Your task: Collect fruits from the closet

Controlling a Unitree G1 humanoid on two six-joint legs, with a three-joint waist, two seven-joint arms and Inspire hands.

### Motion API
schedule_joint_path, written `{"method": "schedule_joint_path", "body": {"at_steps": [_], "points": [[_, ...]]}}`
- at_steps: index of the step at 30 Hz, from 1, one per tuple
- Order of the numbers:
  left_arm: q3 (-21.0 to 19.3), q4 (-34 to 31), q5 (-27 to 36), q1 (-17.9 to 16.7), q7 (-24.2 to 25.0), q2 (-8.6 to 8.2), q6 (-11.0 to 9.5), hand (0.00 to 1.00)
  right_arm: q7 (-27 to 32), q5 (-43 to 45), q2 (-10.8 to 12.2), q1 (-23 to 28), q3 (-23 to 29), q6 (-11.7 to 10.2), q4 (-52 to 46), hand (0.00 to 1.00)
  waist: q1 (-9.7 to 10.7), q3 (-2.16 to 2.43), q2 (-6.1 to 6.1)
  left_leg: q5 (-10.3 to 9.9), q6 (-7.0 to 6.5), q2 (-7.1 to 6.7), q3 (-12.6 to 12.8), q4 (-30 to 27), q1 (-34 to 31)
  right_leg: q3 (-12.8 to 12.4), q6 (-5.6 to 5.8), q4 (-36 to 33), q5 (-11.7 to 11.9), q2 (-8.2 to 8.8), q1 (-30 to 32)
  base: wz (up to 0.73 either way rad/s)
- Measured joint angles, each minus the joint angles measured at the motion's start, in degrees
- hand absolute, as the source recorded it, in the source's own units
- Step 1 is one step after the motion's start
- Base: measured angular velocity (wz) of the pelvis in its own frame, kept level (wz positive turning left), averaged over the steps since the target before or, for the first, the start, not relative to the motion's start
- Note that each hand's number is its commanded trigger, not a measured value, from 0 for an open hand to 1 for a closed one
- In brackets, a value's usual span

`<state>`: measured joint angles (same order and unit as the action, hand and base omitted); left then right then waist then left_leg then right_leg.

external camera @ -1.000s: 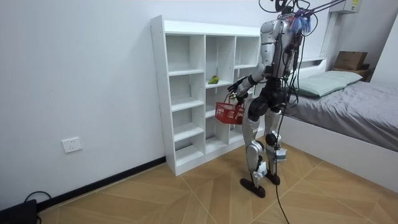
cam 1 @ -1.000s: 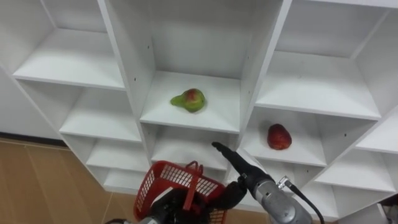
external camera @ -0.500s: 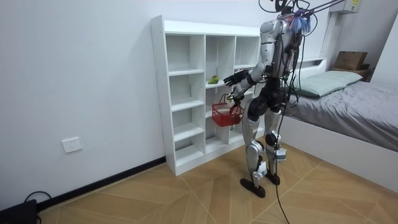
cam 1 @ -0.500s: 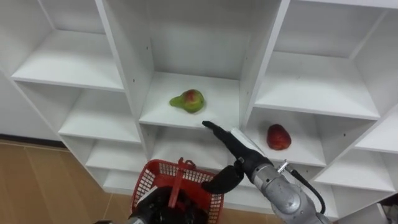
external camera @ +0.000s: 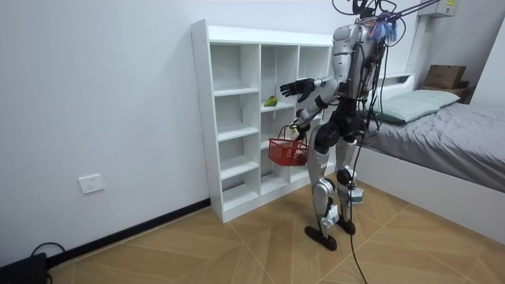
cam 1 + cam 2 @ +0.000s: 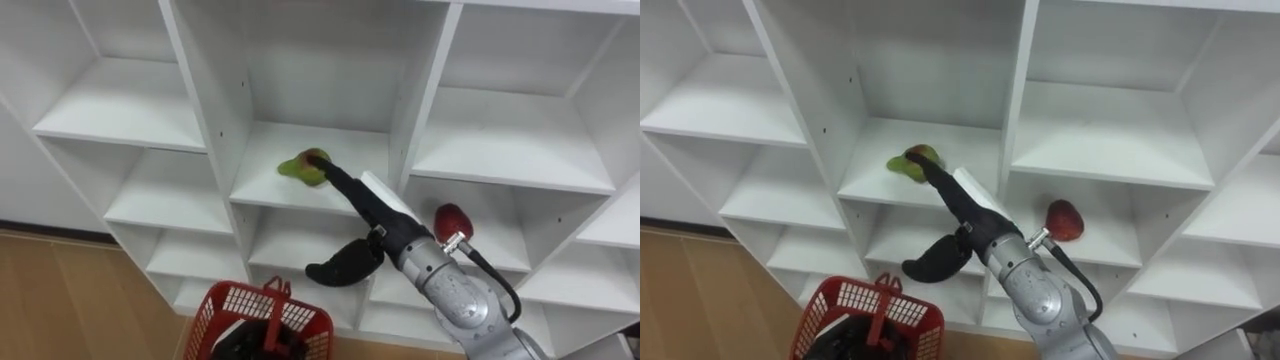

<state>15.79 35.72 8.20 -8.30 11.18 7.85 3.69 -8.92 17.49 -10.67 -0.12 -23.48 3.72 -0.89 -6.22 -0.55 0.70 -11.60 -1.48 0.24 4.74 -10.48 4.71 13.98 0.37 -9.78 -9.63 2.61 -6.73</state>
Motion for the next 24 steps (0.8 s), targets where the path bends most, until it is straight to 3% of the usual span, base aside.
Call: {"method": "schedule_joint_path", "body": {"at_steps": [12, 15, 24], "points": [[-0.2, 0.0, 0.1, 0.0, -1.0, -0.42, -0.1, 1.00, -1.4, 1.5, -0.3, -3.6, 0.1, 0.0, -2.8, 0.00, -0.7, -0.10, 0.47, 0.0, 0.00, 0.19, 1.2, 0.3, -0.2, -1.5, -0.01, -0.1, 0.0, -0.27, 1.1, -0.06], [-1.4, 0.0, 0.1, 0.0, -1.0, -0.58, -0.4, 1.00, -1.3, 3.1, 0.0, -4.3, 0.1, 0.0, -2.8, 0.00, -0.7, -0.47, 1.15, 0.0, 0.00, 0.29, 1.3, 0.3, -0.2, -2.1, -0.01, -0.1, 0.0, -0.37, 1.2, -0.03], [-3.2, 0.7, 0.1, 0.0, -1.0, -0.76, -0.5, 1.00, -1.1, 5.2, 0.9, -7.0, 2.8, 0.0, -2.9, 0.00, -1.7, -0.25, 2.44, 0.0, 0.00, 0.30, 1.6, 0.4, -0.2, -2.9, -0.01, -0.5, 0.0, -0.40, 1.6, 0.00]]}}
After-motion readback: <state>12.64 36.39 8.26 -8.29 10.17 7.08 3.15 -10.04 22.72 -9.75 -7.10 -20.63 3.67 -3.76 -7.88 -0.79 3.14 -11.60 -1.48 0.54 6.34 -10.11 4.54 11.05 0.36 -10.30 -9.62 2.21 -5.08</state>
